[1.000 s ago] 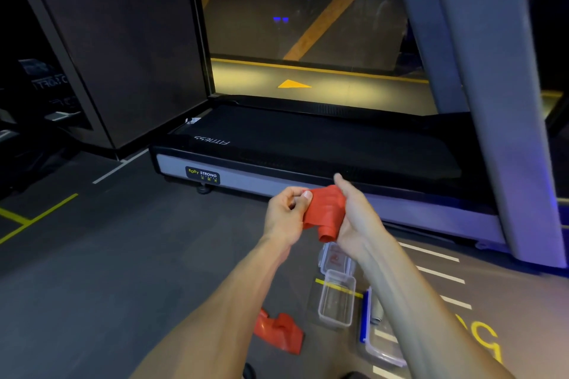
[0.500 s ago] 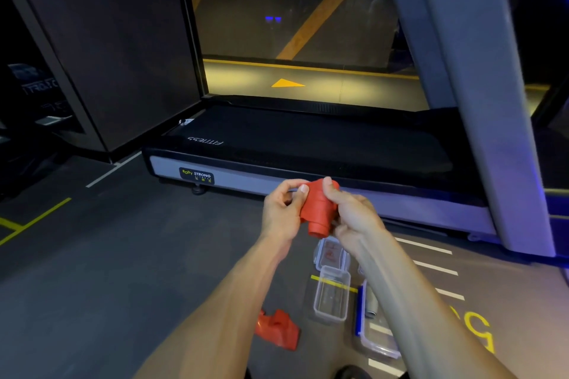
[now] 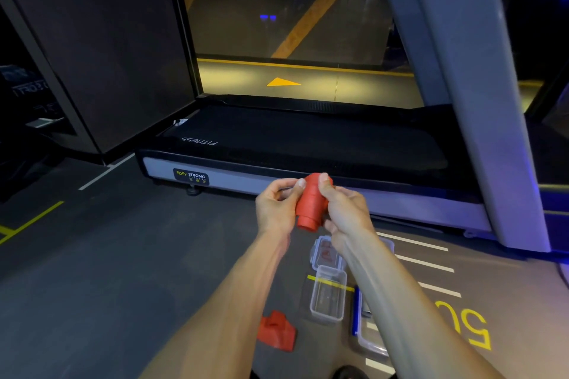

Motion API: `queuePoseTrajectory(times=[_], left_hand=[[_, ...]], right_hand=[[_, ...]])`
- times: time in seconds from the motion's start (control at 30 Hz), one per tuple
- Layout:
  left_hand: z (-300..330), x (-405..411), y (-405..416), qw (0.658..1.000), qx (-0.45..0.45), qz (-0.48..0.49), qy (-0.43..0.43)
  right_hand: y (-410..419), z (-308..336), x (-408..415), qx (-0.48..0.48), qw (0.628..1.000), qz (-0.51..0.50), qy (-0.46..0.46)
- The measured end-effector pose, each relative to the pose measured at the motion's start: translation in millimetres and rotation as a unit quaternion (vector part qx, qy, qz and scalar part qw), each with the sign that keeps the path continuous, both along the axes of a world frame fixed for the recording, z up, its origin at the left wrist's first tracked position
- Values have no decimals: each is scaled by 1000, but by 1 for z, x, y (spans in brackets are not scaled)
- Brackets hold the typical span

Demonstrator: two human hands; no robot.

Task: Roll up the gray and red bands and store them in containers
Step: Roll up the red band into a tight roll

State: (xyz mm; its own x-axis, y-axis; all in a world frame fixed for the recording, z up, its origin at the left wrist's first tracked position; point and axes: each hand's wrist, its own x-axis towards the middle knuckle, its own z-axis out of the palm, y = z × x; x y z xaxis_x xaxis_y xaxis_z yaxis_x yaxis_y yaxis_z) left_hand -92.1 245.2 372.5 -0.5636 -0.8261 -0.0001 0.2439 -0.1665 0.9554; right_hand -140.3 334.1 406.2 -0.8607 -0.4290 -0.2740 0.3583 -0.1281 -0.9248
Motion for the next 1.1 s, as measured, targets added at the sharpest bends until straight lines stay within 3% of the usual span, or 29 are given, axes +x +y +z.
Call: queuePoseTrajectory(times=[0.37, 0.57, 0.73, 0.9, 1.1], left_hand=[[3, -10, 5, 977, -172, -40, -118], [7, -11, 8, 958, -190, -167, -137], [2, -10, 5, 940, -217, -218, -149], [8, -7, -4, 962, -147, -228, -38], [10, -5, -9, 948, -41, -313, 33]], right_hand=[[3, -8, -15, 18, 999, -22, -19], [8, -7, -20, 21, 997, -80, -4], [10, -7, -21, 20, 998, -55, -23], [23, 8, -31, -48, 997, 54, -23], [37, 11, -45, -79, 983, 165, -19]])
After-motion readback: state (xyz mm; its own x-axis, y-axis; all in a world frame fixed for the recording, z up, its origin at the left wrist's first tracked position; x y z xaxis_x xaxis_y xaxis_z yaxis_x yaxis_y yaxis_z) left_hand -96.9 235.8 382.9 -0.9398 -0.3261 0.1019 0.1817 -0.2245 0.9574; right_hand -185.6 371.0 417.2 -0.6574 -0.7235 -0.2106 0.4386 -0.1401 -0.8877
